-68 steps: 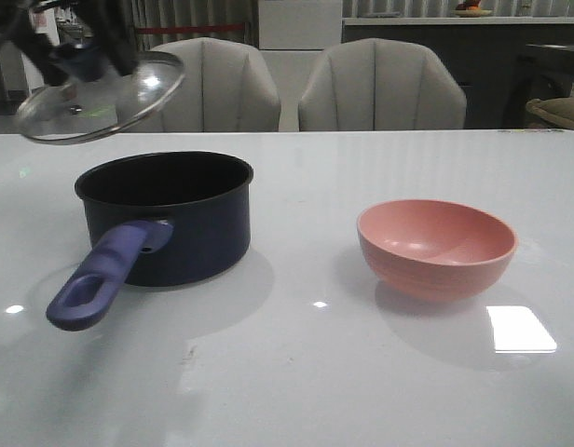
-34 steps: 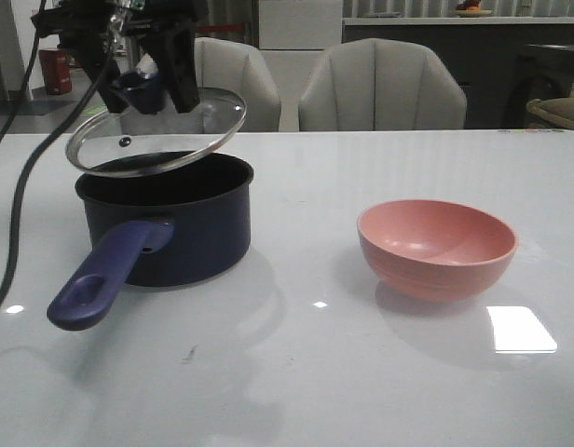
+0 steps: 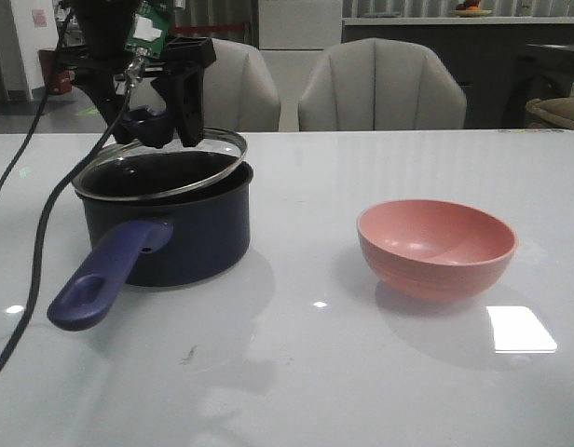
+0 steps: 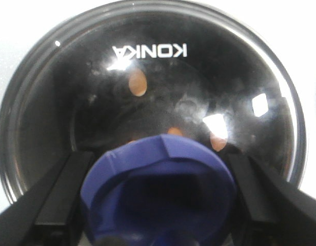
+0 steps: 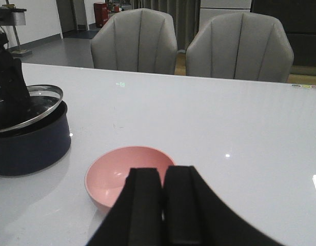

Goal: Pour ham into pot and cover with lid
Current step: 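Lower the lid onto the saucepan and open the left gripper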

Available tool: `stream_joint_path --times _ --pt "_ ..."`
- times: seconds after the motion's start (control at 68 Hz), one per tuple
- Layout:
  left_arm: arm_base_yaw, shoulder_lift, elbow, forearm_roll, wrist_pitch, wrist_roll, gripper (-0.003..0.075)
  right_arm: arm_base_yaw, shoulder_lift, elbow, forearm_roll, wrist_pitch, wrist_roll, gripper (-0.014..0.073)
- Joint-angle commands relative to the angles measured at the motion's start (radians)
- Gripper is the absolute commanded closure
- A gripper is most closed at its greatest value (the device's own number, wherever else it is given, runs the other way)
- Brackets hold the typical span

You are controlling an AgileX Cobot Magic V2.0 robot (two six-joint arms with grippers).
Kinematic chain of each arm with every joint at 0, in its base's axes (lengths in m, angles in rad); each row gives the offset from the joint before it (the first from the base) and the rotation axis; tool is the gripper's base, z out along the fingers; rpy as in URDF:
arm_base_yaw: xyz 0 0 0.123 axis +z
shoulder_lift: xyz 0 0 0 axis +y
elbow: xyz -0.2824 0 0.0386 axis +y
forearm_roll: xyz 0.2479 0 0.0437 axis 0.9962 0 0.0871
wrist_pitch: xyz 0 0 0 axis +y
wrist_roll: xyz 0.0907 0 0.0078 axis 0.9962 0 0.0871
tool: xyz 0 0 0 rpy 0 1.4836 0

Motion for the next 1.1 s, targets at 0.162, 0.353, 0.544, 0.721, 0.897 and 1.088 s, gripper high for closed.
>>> stream_joint_path --times 0.162,0.353,0.544,0.721,0.897,1.088 --pt "-0.004 -0.019 -0.034 -0.018 -0.022 0.000 0.0128 0.001 0.006 -0.029 0.002 -0.080 -0.009 0.0447" --pt "-0.004 -0.019 -0.095 -0.022 -0.003 0.000 0.0113 0.001 0.006 -0.029 0.002 -0.080 -0.009 0.0447" --pt "-0.002 -0.034 -0.168 -0.018 0.054 0.000 0.0114 0.001 0.006 -0.029 0.002 -0.080 -0.009 0.0447" --pt "0.002 -0.114 -0.162 -0.018 0.061 0.026 0.0114 0.001 0.006 -0.029 0.002 -0.080 -0.009 0.0447" --pt "0.002 -0.243 -0.124 -0.018 0.054 0.064 0.0114 0.001 0.006 -0.029 0.002 -0.080 -0.009 0.0447" --pt "0.002 -0.440 0.045 -0.018 0.002 0.109 0.0115 0.001 0.006 -0.029 0.002 -0.080 -0.009 0.0447"
